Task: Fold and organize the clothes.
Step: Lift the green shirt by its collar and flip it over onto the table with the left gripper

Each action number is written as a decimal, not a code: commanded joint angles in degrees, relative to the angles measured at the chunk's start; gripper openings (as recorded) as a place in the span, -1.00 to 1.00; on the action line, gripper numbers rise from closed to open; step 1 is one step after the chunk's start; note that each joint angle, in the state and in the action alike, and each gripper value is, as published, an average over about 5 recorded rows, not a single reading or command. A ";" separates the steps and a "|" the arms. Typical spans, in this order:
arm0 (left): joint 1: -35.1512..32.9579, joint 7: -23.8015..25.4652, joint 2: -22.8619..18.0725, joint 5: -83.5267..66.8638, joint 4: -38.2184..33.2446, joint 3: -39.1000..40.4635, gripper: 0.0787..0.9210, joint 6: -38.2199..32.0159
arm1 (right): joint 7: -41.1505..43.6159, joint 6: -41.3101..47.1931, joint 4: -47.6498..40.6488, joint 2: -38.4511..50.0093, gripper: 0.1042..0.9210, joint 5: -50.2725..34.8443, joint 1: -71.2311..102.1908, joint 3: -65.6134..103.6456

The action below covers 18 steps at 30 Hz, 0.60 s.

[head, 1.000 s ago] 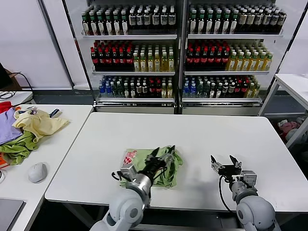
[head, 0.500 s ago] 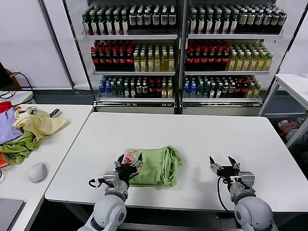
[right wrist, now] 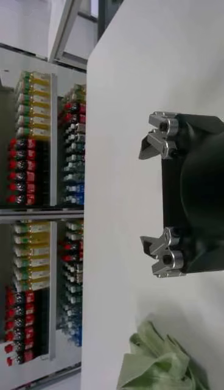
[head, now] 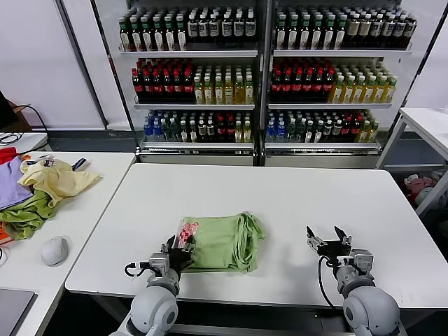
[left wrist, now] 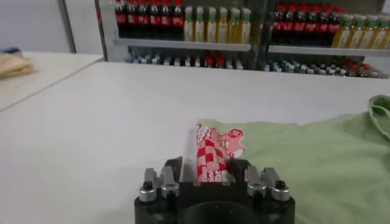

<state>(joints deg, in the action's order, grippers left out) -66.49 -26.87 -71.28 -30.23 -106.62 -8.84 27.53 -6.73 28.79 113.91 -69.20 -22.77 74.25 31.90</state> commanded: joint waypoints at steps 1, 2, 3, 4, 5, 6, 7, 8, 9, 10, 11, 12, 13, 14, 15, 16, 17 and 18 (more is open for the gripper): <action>-0.19 0.50 0.38 -12.18 -0.27 -1.17 -0.04 2.61 | -0.01 0.11 0.02 -0.02 0.76 0.02 -0.25 -0.03; -0.10 0.57 0.32 -13.42 -0.15 -1.53 -0.11 2.56 | -0.02 0.13 0.00 -0.03 0.76 0.02 -0.31 -0.05; -0.01 0.60 0.25 -14.94 -0.06 -1.99 -0.17 2.47 | -0.03 0.14 -0.02 -0.05 0.76 0.02 -0.37 -0.06; 0.06 0.65 0.17 -16.74 -0.04 -2.56 -0.25 2.20 | -0.04 0.14 -0.04 -0.07 0.76 0.02 -0.40 -0.07; 0.12 0.71 0.07 -18.58 -0.07 -3.27 -0.31 1.76 | -0.05 0.14 -0.06 -0.09 0.76 0.02 -0.44 -0.08; 0.17 0.80 -0.03 -20.57 -0.17 -4.11 -0.37 1.11 | -0.05 0.13 -0.08 -0.11 0.76 0.02 -0.46 -0.09; 0.19 0.92 -0.14 -22.51 -0.34 -5.01 -0.46 0.37 | -0.05 0.13 -0.12 -0.13 0.76 0.02 -0.49 -0.09; 0.19 1.04 -0.24 -24.43 -0.55 -5.98 -0.52 -0.44 | -0.06 0.12 -0.16 -0.15 0.76 0.01 -0.51 -0.09; 0.19 1.16 -0.34 -26.46 -0.84 -7.22 -0.58 -1.16 | -0.06 0.10 -0.22 -0.17 0.76 0.01 -0.54 -0.09; 0.19 1.30 -0.42 -28.35 -1.15 -8.56 -0.66 -1.78 | -0.07 0.09 -0.27 -0.19 0.76 0.01 -0.57 -0.10; 0.19 1.42 -0.46 -30.26 -1.50 -10.05 -0.72 -2.27 | -0.08 0.08 -0.31 -0.21 0.76 0.00 -0.60 -0.11; 0.19 1.52 -0.44 -32.26 -1.85 -11.58 -0.78 -2.65 | -0.08 0.08 -0.33 -0.23 0.76 0.00 -0.63 -0.13; 0.17 1.62 -0.37 -34.17 -2.27 -13.34 -0.84 -2.93 | -0.08 0.08 -0.34 -0.25 0.76 -0.01 -0.67 -0.16; 0.14 1.72 -0.18 -35.78 -2.68 -14.96 -0.88 -3.13 | -0.08 0.08 -0.36 -0.26 0.76 -0.03 -0.72 -0.18; 0.08 1.80 0.13 -37.55 -3.14 -16.81 -0.90 -3.26 | -0.08 0.07 -0.38 -0.26 0.76 -0.05 -0.79 -0.21; -0.01 1.87 0.57 -39.25 -3.59 -18.64 -0.92 -3.32 | -0.08 0.07 -0.41 -0.25 0.76 -0.09 -0.86 -0.25; -0.13 1.91 1.09 -40.82 -4.01 -20.55 -0.93 -3.34 | -0.07 0.06 -0.49 -0.22 0.76 -0.13 -0.96 -0.32; -0.25 1.92 1.81 -42.43 -4.41 -22.36 -0.93 -3.30 | -0.07 0.05 -0.57 -0.18 0.76 -0.17 -1.06 -0.39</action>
<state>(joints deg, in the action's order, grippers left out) -66.40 -25.35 -71.43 -52.47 -108.35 -16.67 26.34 -6.78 28.90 113.53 -69.41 -22.85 73.36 31.62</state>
